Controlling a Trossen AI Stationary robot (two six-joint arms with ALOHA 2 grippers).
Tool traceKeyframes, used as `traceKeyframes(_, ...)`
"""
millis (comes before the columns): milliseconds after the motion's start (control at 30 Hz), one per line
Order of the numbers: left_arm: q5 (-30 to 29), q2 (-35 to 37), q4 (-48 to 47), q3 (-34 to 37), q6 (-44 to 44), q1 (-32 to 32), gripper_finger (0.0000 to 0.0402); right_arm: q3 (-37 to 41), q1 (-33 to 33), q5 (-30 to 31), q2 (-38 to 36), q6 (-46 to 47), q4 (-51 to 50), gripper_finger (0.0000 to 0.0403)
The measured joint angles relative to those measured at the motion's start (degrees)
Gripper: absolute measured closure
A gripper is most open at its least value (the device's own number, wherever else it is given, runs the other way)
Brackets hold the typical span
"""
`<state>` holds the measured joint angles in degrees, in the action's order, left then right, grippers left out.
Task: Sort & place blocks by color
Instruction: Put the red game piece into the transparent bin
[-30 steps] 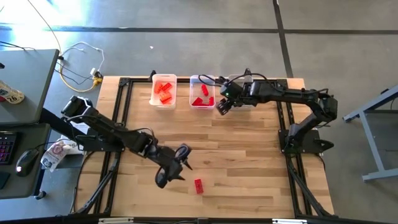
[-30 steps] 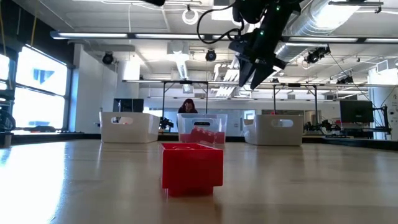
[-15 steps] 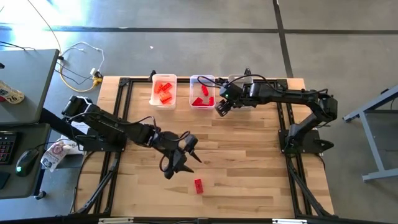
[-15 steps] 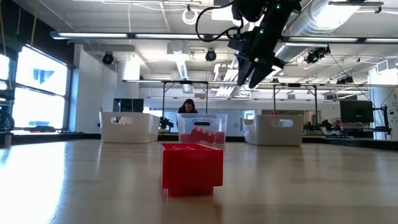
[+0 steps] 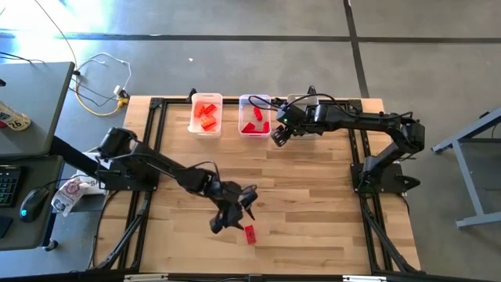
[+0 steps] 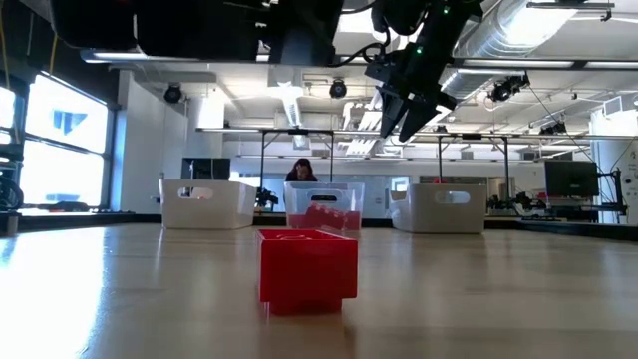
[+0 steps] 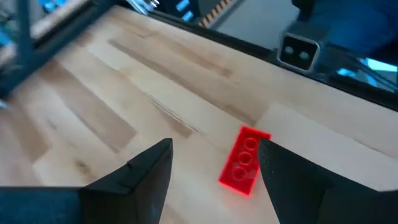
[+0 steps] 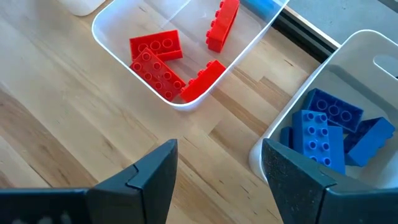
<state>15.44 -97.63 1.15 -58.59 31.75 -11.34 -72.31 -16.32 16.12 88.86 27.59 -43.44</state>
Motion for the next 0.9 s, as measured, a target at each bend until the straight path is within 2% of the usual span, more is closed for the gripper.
traceKeyframes(267, 0.20, -5.52, 3.71, 0.00, 4.20, -0.82, 0.0179, 0.00, 0.00, 0.00, 0.00, 0.03, -0.02, 0.0183)
traceKeyframes(467, 3.25, -8.69, 5.53, -0.02, 4.92, -0.85, 0.0179, 0.00, 0.00, -0.01, 0.00, 0.03, -0.04, 0.0183)
traceKeyframes(700, 3.80, -8.98, 6.05, -0.03, 6.39, -0.98, 0.0179, 0.00, 0.00, 0.00, 0.00, 0.94, 0.00, 0.0183)
traceKeyframes(900, 6.53, -10.19, 5.22, -2.79, 6.92, -1.50, 0.0179, 0.00, 0.00, 0.00, 0.00, 0.96, 0.02, 0.0183)
